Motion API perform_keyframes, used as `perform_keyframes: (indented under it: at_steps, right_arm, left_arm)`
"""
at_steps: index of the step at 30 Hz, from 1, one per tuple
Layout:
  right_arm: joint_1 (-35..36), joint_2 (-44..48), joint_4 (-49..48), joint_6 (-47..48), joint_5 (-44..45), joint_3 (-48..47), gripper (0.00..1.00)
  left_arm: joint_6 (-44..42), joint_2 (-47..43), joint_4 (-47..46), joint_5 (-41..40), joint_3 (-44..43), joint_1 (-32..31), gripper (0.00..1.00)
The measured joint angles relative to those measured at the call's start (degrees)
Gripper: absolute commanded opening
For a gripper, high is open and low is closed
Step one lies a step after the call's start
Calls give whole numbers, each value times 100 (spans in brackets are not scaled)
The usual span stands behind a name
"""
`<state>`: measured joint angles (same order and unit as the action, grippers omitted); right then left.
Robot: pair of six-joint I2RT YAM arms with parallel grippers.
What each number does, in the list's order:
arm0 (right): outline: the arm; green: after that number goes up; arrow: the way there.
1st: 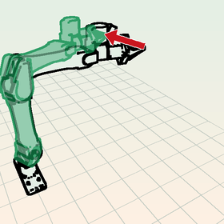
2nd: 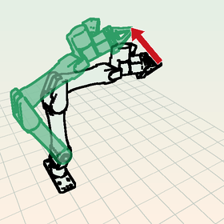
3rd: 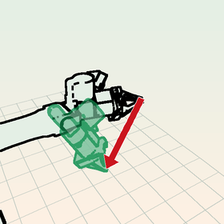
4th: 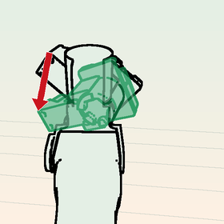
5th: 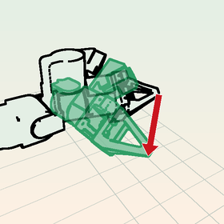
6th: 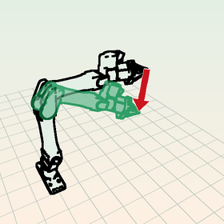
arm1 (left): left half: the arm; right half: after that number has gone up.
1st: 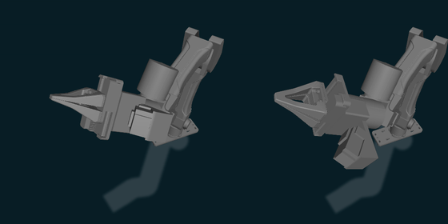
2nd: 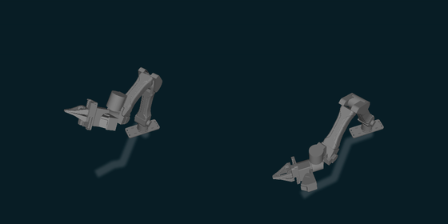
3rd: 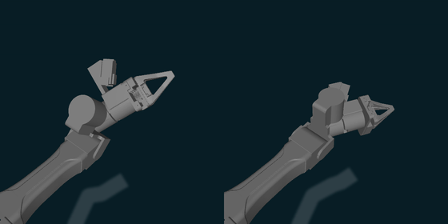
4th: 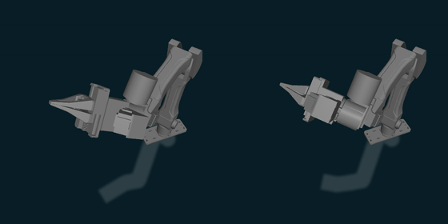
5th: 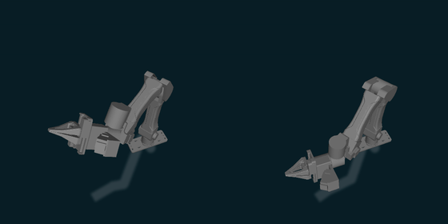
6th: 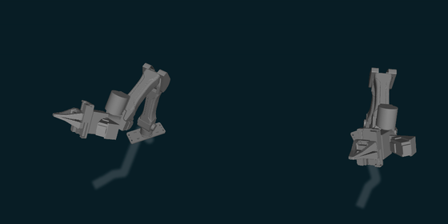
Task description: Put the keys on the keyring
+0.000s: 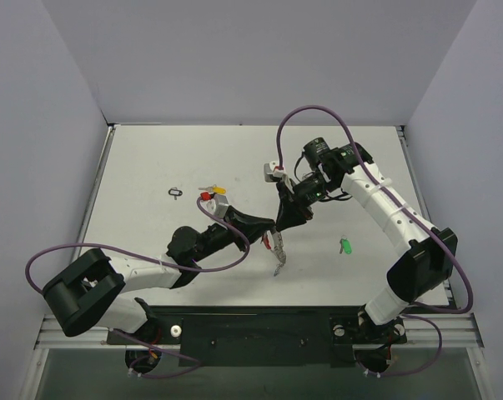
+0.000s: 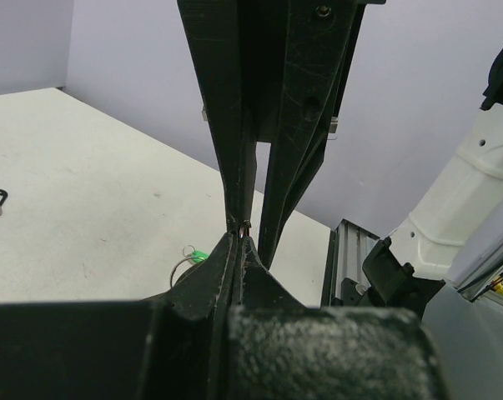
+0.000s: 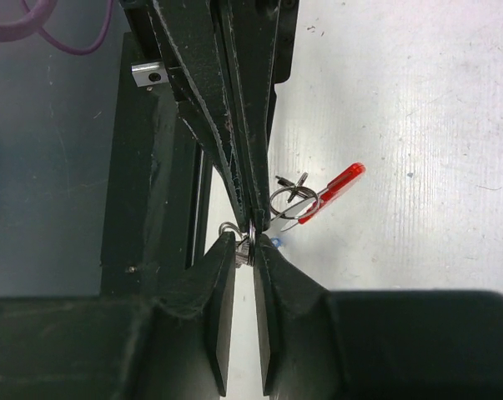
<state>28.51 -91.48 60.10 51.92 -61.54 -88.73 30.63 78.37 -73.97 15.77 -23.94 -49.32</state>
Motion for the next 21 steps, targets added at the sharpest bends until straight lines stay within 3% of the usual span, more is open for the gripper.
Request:
perform_keyframes:
  at_steps: [4,9,21]
  right_arm:
    - [9,9,7,-4,-9,0,13]
    - [9,11,11,-2,-35,0,21]
    - [-7,11,74,136,-87,-2,20]
  left_arm:
    - [2,0,-2,0,0,4,0]
    - [0,0,-2,-2,0,7,0]
    - [2,-7,0,35,2,57,0]
